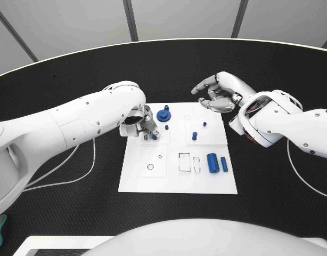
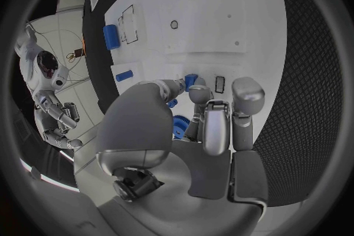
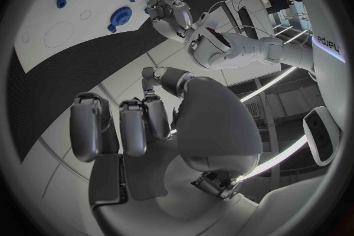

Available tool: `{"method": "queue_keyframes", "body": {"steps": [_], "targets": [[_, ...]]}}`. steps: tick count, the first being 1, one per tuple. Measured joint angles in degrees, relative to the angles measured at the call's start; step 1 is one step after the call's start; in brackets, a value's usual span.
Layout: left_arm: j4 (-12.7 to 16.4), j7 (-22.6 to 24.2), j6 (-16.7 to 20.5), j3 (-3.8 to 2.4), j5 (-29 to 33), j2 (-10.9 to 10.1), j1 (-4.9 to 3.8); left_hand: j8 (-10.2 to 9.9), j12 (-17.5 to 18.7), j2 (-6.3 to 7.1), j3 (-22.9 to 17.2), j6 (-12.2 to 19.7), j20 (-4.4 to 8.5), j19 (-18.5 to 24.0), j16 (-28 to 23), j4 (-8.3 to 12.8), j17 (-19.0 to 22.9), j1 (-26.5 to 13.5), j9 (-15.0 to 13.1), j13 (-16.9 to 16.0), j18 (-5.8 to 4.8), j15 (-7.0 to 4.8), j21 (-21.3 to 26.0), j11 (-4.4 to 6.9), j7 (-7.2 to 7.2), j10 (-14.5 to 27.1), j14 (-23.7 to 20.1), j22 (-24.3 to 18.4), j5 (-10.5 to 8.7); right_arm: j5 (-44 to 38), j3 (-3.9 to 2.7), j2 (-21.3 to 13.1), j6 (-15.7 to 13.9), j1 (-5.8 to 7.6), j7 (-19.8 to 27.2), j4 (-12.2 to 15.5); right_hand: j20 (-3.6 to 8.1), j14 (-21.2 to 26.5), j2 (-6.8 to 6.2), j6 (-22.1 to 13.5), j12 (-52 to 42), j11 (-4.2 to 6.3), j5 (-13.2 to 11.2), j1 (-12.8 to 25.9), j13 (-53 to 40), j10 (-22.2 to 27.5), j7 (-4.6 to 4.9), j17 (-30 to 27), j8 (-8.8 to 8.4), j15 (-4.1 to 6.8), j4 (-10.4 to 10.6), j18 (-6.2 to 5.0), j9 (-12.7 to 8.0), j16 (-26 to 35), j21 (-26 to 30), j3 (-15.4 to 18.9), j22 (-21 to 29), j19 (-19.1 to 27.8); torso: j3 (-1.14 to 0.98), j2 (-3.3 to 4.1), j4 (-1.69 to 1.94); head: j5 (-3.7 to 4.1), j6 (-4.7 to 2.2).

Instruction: Assemble the parts on the task board

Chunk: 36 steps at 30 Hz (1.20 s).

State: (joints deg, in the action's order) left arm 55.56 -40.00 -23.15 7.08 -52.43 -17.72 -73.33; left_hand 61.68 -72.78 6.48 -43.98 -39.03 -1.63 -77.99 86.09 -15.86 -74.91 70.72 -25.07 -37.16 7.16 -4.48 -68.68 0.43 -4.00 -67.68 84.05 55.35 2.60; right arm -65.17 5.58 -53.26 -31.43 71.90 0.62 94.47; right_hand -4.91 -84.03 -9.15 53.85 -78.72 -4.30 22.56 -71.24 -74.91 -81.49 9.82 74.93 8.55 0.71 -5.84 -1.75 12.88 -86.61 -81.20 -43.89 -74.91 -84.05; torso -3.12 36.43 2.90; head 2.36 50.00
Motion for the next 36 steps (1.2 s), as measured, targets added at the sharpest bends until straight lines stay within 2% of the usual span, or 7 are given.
{"method": "queue_keyframes", "body": {"steps": [5, 6, 10, 14, 18, 24, 36], "targets": [[-0.3, 0.0, 0.2, 0.00, 0.0, 0.1, 0.02, -0.2, 0.0, -0.02, -0.2, 0.0, 0.00, 0.0, -0.3, -0.2, 0.0, -0.6, -0.4, 0.1, 0.00, 0.00, 0.0, 0.00, 0.04, 0.0, 0.0, -0.2, -0.01, 0.0, 0.00, 0.0, 0.0, 0.00, 0.0, 0.0, 0.00, 0.0, 0.00, 0.0, 0.0, 0.00, 0.0, 0.0, 0.0, 0.0, 0.00, 0.0, 0.00, 0.00, 0.0, 0.00, 0.0, 0.0, 0.0, 0.0, 0.0, 0.0, 0.00, -0.02, 0.00, 0.03, 0.00], [-0.4, 0.0, 0.2, 0.00, 0.0, 0.1, 0.02, -0.2, 0.0, 0.64, -0.2, 0.0, 0.00, 0.0, -0.3, -0.2, 0.0, -1.3, -0.6, 0.1, 0.00, 0.00, 0.0, 0.00, 0.05, 0.0, 0.0, -0.3, -0.01, 0.0, 0.00, 0.0, 0.0, 0.00, 0.0, 0.0, 0.00, 0.0, 0.00, 0.0, 0.0, 0.00, 0.0, 0.0, 0.0, 0.0, 0.00, 0.0, 0.00, 0.00, 0.0, 0.00, 0.0, 0.0, 0.0, 0.0, 0.0, 0.0, -0.01, -0.02, 0.00, 0.03, 0.00], [-0.5, 0.0, 0.2, 0.00, 0.2, 0.0, 0.03, 0.0, 0.0, 3.64, -1.3, -0.4, 0.00, 0.0, -0.4, 3.6, 0.0, -4.6, -1.0, 0.1, 0.00, 0.00, 0.0, 0.23, 0.45, 0.2, 0.0, -0.3, 0.02, 0.0, 0.00, 0.0, 0.0, 0.00, 0.0, 0.0, 0.00, 0.0, 0.00, 0.0, 0.0, 0.00, 0.0, 0.0, 0.0, 0.0, 0.00, 0.0, 0.00, 0.00, 0.0, 0.00, 0.0, 0.3, 0.0, 0.0, 0.0, 0.0, -0.01, -0.04, 0.01, 0.07, 0.00], [-0.5, 0.0, 0.5, 0.00, 0.5, 0.0, 0.03, -0.5, -0.1, 5.91, 3.3, -1.0, 0.00, 0.0, -0.5, 1.8, 0.0, -7.0, -1.2, -0.3, 0.00, 0.00, 0.0, 0.54, 0.85, 0.5, 0.0, -0.2, 0.31, 0.0, 0.00, 0.0, -0.1, 0.00, 0.0, -0.1, 0.00, 0.0, 0.00, 0.0, 0.0, 0.00, 0.0, 0.0, 0.0, 0.0, 0.00, 0.0, -0.23, 0.00, 0.0, 0.00, 0.0, 0.3, 0.0, 0.0, 0.0, 0.0, -0.01, -0.04, 0.02, 0.07, 0.00], [-0.6, 0.0, 1.1, 0.00, 0.8, -0.2, 0.04, -0.8, -0.3, 6.99, 7.6, -1.6, 0.00, 0.0, -0.5, -0.1, 0.0, -8.9, -1.2, -0.8, 0.00, 0.00, 0.0, 0.53, 0.63, 0.5, 0.0, 0.0, 0.31, 0.0, 0.00, 0.0, -0.1, 0.00, 0.0, -0.2, 0.00, 0.0, 0.00, 0.0, 0.0, 0.00, 0.0, 0.0, 0.0, 0.0, 0.00, 0.0, -0.23, 0.00, 0.0, 0.00, 0.0, 0.3, 0.0, 0.0, 0.0, 0.0, 0.00, -0.04, 0.02, 0.02, 0.00], [-0.5, 0.0, 1.9, -0.01, 1.0, -0.6, 0.03, -1.5, -0.3, 6.95, 12.2, -1.8, 0.13, -0.1, -0.5, -0.7, 0.0, -9.4, -1.5, -0.9, 0.00, 0.00, 0.0, 0.53, 0.83, 0.5, 0.0, 0.1, 0.31, 0.0, 0.00, 0.1, -0.1, 0.00, 0.1, -0.3, 0.00, 0.0, -0.17, 0.0, 0.0, 0.00, 0.0, 0.2, 0.0, 0.0, 0.00, 0.0, -0.23, 0.00, -0.2, 0.00, -0.1, 0.3, 0.0, 0.2, 0.0, 0.0, 0.00, -0.04, 0.03, 0.01, 0.00], [0.3, 0.0, 2.5, -0.02, 1.1, -1.7, -0.01, -1.5, -0.3, 6.92, 13.3, -1.8, 0.20, -0.2, -0.5, -0.8, 0.0, -9.4, -1.6, -0.8, 0.00, 0.00, 0.0, 0.52, 0.83, 0.5, 0.0, 0.1, 0.31, 0.0, 0.00, 0.1, -0.1, 0.00, 0.1, -0.4, 0.00, 0.0, -0.23, 0.0, 0.0, 0.00, 0.0, 0.2, 0.0, 0.0, -0.01, 0.0, -0.23, 0.00, -0.2, 0.00, -0.1, 0.3, 0.0, 0.2, 0.0, 0.0, 0.01, -0.12, 0.03, -0.03, 0.00]]}}
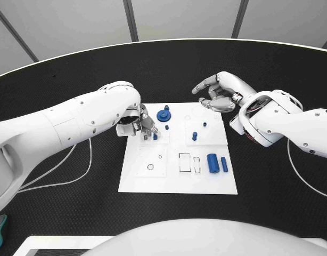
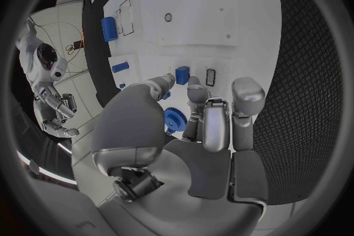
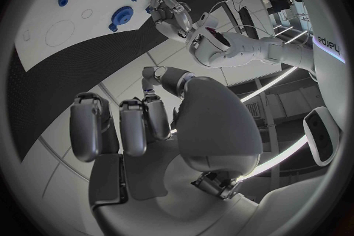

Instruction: Assemble the parts on the task board

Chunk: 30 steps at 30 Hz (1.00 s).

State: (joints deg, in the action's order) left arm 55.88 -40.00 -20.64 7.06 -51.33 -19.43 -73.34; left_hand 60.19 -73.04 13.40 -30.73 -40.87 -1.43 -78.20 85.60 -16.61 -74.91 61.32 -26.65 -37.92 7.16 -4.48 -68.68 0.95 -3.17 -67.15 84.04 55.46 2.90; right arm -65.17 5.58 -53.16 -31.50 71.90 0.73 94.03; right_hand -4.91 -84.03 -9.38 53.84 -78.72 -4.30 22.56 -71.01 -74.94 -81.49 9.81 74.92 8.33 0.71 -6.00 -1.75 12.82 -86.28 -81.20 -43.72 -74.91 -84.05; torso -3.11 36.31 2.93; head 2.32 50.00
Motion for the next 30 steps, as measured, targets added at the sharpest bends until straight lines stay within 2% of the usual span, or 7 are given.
{"method": "queue_keyframes", "body": {"steps": [6, 12, 15, 17, 21, 23, 30], "targets": [[1.4, 0.0, 0.2, -0.02, 0.3, -1.4, -0.39, 0.0, 0.0, -0.17, 0.5, 0.0, 0.00, 0.0, 0.0, 0.0, 0.0, -0.2, -0.1, 0.0, 0.00, 0.00, 0.0, 0.00, 0.01, 0.0, 0.0, -0.1, 0.00, 0.0, 0.00, 0.0, 0.0, -0.01, 0.1, -0.3, 0.00, 0.0, 0.00, 0.0, 0.0, 0.00, 0.0, 0.0, 0.0, 0.0, 0.00, 0.0, 0.00, 0.00, 0.0, 0.00, 0.0, 0.0, 0.0, 0.0, 0.0, 0.0, 0.01, -0.07, -0.01, -0.06, 0.00], [3.9, 0.0, 0.4, -0.25, 2.4, -3.7, -1.93, -0.3, 0.0, -0.18, 0.9, 0.0, 0.00, 0.0, 0.0, -0.1, 0.0, -0.2, -0.1, 0.6, 0.00, 0.00, 0.4, 0.00, 0.01, 0.0, 0.0, -0.6, 0.00, 0.0, 0.01, 0.1, 0.0, -0.04, 0.1, -1.0, 0.00, 0.0, 0.00, 0.0, 0.0, 0.00, 0.0, 0.0, 0.0, 0.0, 0.00, 0.0, 0.00, 0.00, 0.0, 0.00, 0.0, 0.0, 0.0, 0.0, 0.0, 0.0, 0.05, -0.11, 0.04, -0.25, 0.00], [4.8, 0.0, 0.6, -0.61, 3.0, -4.8, -2.68, -1.0, 0.2, -0.68, 1.9, 0.0, 0.00, 0.0, 0.0, 0.0, 0.0, 0.3, -0.1, 1.5, 0.00, 0.00, 0.9, -0.11, 0.01, 0.6, 0.0, -1.3, 0.00, 0.0, 0.01, 0.2, 0.0, -0.08, 0.2, -1.3, 0.00, 0.0, 0.00, 0.0, 0.0, 0.00, 0.0, 0.0, 0.0, 0.0, 0.00, 0.0, 0.00, 0.00, 0.0, 0.00, 0.0, 0.0, 0.0, 0.0, 0.0, 0.0, 0.05, -0.18, 0.08, -0.18, 0.00], [5.2, 0.0, 0.9, -0.82, 4.0, -5.7, -3.46, -2.1, 1.2, -1.10, 2.9, 1.0, -0.04, 0.7, -0.5, 0.0, 0.0, 0.8, 0.1, 3.4, -0.01, 0.00, 1.9, -0.50, -0.66, 2.0, 0.0, -2.4, -0.01, 0.0, 0.01, 0.2, 0.1, -0.13, 0.2, -1.6, 0.00, 0.0, 0.00, 0.0, 0.0, 0.00, 0.0, 0.0, 0.0, 0.0, 0.00, 0.0, 0.00, 0.00, 0.0, 0.00, 0.0, 0.0, 0.0, 0.0, 0.0, 0.0, 0.05, -0.24, 0.10, -0.16, -0.04], [5.3, 0.0, 2.5, -1.07, 6.2, -7.3, -5.00, -5.4, 3.5, -2.33, 3.5, 3.7, -0.71, 1.9, -1.4, 0.1, 0.0, 3.1, 1.5, 8.4, 0.00, 1.22, 3.9, -1.78, -2.22, 5.9, 0.0, -5.1, -0.01, 0.0, 0.01, 0.4, 0.1, -0.22, 0.2, -1.9, 0.00, 0.0, 0.00, 0.0, 0.0, 0.00, 0.0, 0.0, 0.0, 0.0, 0.00, 0.0, 0.00, 0.00, 0.0, 0.00, 0.0, 0.0, 0.0, 0.0, 0.0, 0.0, 0.08, -0.34, 0.13, -0.19, -0.66], [4.8, 0.0, 3.6, -1.13, 6.8, -7.9, -5.66, -6.6, 3.8, -2.58, 3.5, 4.2, -1.02, 2.3, -1.8, 0.1, 0.0, 4.7, 2.1, 9.4, 0.00, 1.55, 4.5, -2.20, -2.77, 6.7, -0.1, -5.8, -0.01, 0.0, 0.01, 0.4, 0.1, -0.25, 0.2, -2.1, 0.00, 0.0, 0.00, 0.0, 0.0, 0.00, 0.0, 0.0, 0.0, 0.0, -0.01, 0.0, 0.00, 0.00, 0.0, 0.00, 0.0, 0.0, 0.0, 0.0, 0.0, 0.0, 0.09, -0.34, 0.14, -0.19, -1.07], [1.6, 0.4, 5.6, -1.21, 7.6, -7.4, -6.67, -7.1, 3.8, -2.86, 3.1, 4.3, -1.03, 2.3, -1.8, 0.5, 0.0, 5.9, 2.5, 9.6, 0.00, 1.55, 4.5, -2.39, -2.86, 6.9, -0.1, -6.1, -0.01, 0.0, 0.02, 0.7, 0.1, -0.37, 0.3, -2.3, 0.00, 0.0, 0.00, 0.0, 0.0, 0.00, 0.0, 0.0, 0.0, 0.0, -0.01, 0.0, 0.00, 0.00, 0.0, 0.00, -0.1, 0.0, 0.0, 0.0, 0.0, 0.0, 0.17, -0.20, 0.12, -0.58, -2.32]]}}
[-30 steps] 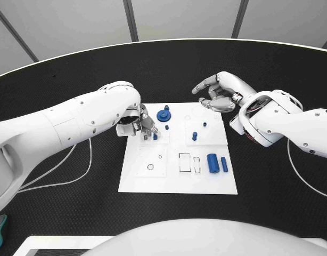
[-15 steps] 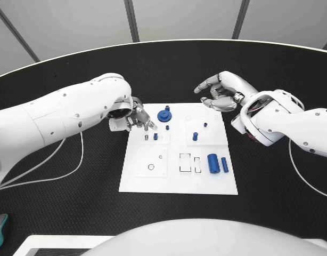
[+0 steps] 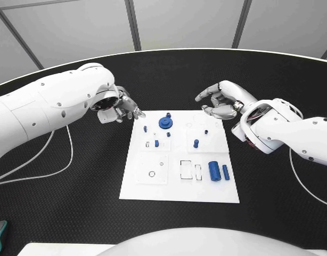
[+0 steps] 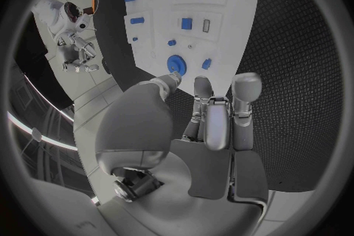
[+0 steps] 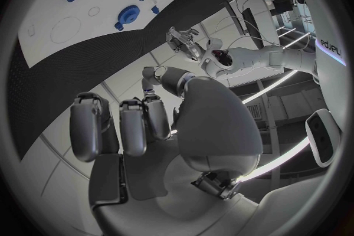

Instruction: Assemble the parts on the task board

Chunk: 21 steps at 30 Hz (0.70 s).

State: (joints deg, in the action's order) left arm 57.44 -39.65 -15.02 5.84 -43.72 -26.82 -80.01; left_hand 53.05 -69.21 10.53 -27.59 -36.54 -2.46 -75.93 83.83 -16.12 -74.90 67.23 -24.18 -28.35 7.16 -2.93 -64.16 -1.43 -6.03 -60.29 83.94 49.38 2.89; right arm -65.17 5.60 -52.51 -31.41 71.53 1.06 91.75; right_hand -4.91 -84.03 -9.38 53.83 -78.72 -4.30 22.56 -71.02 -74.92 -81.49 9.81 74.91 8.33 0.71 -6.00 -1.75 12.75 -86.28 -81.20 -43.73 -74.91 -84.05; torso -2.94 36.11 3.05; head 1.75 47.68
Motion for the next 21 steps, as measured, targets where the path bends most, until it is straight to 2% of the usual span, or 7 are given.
{"method": "queue_keyframes", "body": {"steps": [7, 11, 21], "targets": [[-4.3, 0.6, -0.5, 0.00, -0.4, 2.3, -0.11, -0.7, 0.0, 0.00, 0.2, 0.0, -0.19, 0.2, 0.0, -0.5, 0.0, 0.0, 0.4, 0.0, 0.00, 0.41, 0.3, -0.20, -0.02, 0.2, 0.0, -0.1, 0.00, 0.0, 0.00, 0.3, 0.0, -0.09, 0.1, -0.1, 0.00, 0.0, 0.00, 0.0, 0.0, 0.00, 0.0, 0.0, 0.0, 0.0, 0.00, 0.0, 0.00, 0.00, 0.0, 0.00, 0.0, 0.0, 0.0, 0.0, 0.0, 0.0, 0.08, 0.25, -0.10, -0.76, -0.78], [-6.5, 0.8, -1.1, 0.01, -0.6, 3.6, 0.04, -1.0, 0.0, 0.47, 1.1, -0.2, -0.20, 0.2, 0.0, -0.7, 0.0, -1.1, 0.6, 0.1, 0.00, 0.41, 0.3, -0.20, -0.23, 0.2, 0.0, -0.2, 0.00, 0.0, 0.00, 0.5, 0.0, -0.11, 0.2, -0.1, 0.00, 0.0, 0.00, 0.0, 0.0, 0.00, 0.0, 0.0, 0.0, 0.0, 0.00, 0.0, 0.00, 0.00, 0.0, -0.01, 0.0, 0.0, 0.0, 0.0, 0.0, 0.0, 0.14, 0.47, -0.18, -1.13, -1.10], [-9.8, 2.3, -1.4, 0.03, -4.1, 6.1, 1.33, -1.3, -0.4, 1.02, 4.5, -0.2, -0.19, 0.2, 0.0, -0.7, 0.0, -2.9, 0.9, -0.5, 0.00, 0.41, 0.3, -0.20, -0.22, 0.2, 0.0, -0.1, 0.00, 0.0, 0.00, 0.8, 0.0, -0.12, 0.2, 0.0, 0.00, 0.0, 0.00, 0.0, 0.0, 0.00, 0.0, 0.0, 0.0, 0.0, 0.00, 0.0, -0.23, 0.00, 0.0, 0.00, 0.0, 0.0, 0.0, 0.0, 0.0, 0.0, 0.41, 0.99, -0.36, -1.69, -1.53]]}}
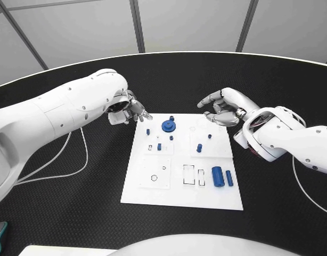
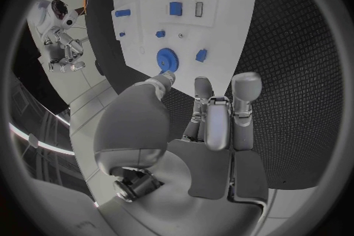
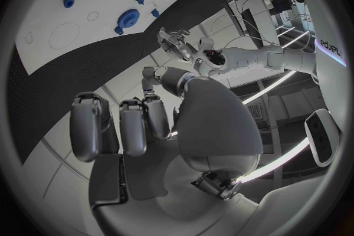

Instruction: Assemble the parts on the task board

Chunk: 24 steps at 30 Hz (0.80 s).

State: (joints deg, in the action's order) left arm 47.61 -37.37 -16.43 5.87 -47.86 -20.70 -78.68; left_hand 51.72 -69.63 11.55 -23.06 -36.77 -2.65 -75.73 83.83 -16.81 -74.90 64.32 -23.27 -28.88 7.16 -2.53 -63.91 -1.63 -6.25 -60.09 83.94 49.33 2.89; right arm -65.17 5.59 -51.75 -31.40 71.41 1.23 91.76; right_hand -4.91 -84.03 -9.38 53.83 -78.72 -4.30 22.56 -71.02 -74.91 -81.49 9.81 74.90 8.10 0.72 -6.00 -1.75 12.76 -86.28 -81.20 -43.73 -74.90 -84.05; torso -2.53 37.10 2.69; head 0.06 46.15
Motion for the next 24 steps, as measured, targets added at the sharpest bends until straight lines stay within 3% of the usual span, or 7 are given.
{"method": "queue_keyframes", "body": {"steps": [14, 24], "targets": [[-3.1, 0.5, -0.7, 0.03, -2.1, 2.2, 1.85, -0.2, 0.0, -0.28, 0.5, 0.0, -0.21, -0.2, 0.0, 0.1, 0.0, -0.3, 0.1, -0.4, -0.01, 0.00, 0.0, 0.00, 0.00, 0.0, 0.0, 0.3, 0.00, 0.0, 0.00, 0.3, -0.1, 0.00, 0.1, 0.1, 0.00, 0.0, 0.00, 0.0, 0.0, 0.00, 0.0, 0.0, 0.0, 0.0, 0.00, 0.0, 0.00, 0.00, 0.0, 0.00, 0.0, 0.0, 0.0, 0.0, 0.0, 0.0, 0.04, 0.07, -0.03, -0.64, 0.08], [-4.3, 0.9, -1.2, 0.03, -3.6, 2.8, 2.57, -0.5, -0.3, -0.52, 0.8, 0.0, -0.21, -0.2, 0.0, 0.1, 0.0, 0.0, 0.2, -0.5, 0.00, 0.00, 0.0, 0.00, 0.01, 0.0, 0.0, 0.4, 0.00, 0.0, 0.00, 0.4, 0.0, 0.00, 0.1, 0.1, 0.00, 0.0, 0.00, 0.0, 0.0, 0.00, 0.0, 0.0, 0.0, 0.0, 0.00, 0.0, 0.00, 0.00, 0.0, 0.00, 0.0, 0.0, 0.0, 0.0, 0.0, 0.0, 0.08, 0.07, -0.04, -0.92, 0.28]]}}
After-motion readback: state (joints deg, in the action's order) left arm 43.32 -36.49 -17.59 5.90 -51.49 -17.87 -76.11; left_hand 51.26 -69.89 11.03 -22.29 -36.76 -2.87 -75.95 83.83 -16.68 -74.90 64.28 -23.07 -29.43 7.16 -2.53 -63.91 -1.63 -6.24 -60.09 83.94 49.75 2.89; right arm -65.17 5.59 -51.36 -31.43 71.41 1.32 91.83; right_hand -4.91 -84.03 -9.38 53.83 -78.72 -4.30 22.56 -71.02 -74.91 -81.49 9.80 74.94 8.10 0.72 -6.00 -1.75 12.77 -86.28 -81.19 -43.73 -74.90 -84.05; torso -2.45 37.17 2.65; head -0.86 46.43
